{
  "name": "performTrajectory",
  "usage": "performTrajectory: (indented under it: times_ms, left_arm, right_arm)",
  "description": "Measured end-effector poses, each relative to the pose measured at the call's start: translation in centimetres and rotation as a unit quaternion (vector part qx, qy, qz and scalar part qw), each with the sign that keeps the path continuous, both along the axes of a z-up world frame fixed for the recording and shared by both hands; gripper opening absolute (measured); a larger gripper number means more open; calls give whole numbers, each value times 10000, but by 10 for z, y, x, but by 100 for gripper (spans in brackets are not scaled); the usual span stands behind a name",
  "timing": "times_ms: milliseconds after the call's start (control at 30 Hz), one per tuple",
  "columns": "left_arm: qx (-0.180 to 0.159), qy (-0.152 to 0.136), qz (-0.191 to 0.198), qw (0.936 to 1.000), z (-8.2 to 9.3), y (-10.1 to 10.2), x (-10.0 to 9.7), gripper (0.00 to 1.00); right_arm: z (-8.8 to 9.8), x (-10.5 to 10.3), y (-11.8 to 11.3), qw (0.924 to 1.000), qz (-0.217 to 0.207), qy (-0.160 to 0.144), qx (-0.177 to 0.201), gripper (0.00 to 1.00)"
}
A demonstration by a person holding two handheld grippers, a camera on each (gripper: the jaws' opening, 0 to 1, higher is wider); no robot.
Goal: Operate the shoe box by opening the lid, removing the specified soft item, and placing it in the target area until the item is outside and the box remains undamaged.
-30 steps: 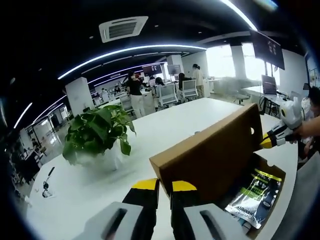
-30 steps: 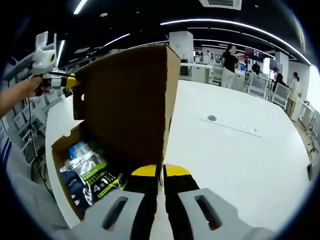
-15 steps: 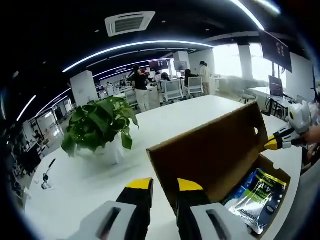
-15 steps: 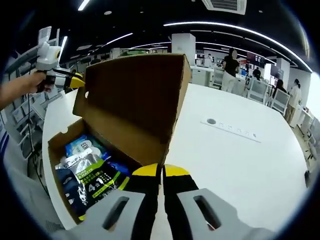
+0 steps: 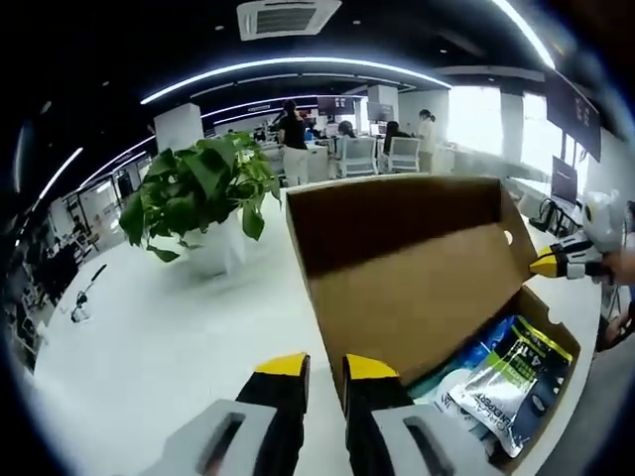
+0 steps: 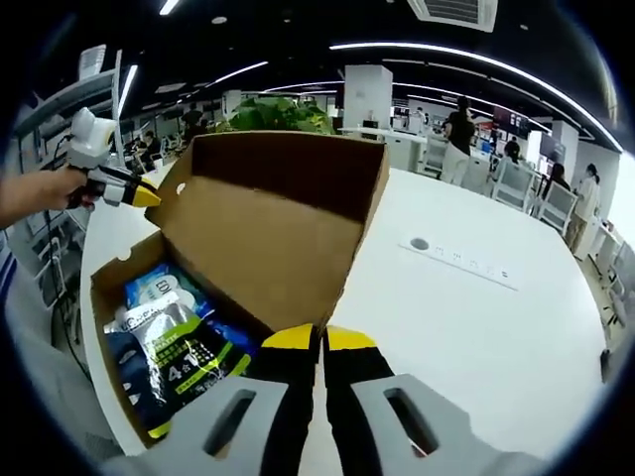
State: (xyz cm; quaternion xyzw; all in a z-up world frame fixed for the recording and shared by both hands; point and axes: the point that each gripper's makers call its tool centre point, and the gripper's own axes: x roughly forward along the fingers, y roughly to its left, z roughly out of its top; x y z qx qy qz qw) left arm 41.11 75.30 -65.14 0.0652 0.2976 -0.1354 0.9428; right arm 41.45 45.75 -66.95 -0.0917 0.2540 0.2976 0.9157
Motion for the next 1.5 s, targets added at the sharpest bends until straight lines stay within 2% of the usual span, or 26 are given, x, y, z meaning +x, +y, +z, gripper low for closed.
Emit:
performTrajectory:
  times_ms: [200,533,1500]
  left_arm:
    - [-216,57,113,9997,-8,-2,1,5]
    - [-309,88,199,9993,-13,-3,8,3]
    - [-146,345,283,9989,-28,-3,24,4]
  right_arm:
    - [-1,3,0,10000,8,24,-38,0]
    - [-3,9,-1,10000,-31,81,-44,1]
    - [-16,24,-1,9994,59,235,-245,3]
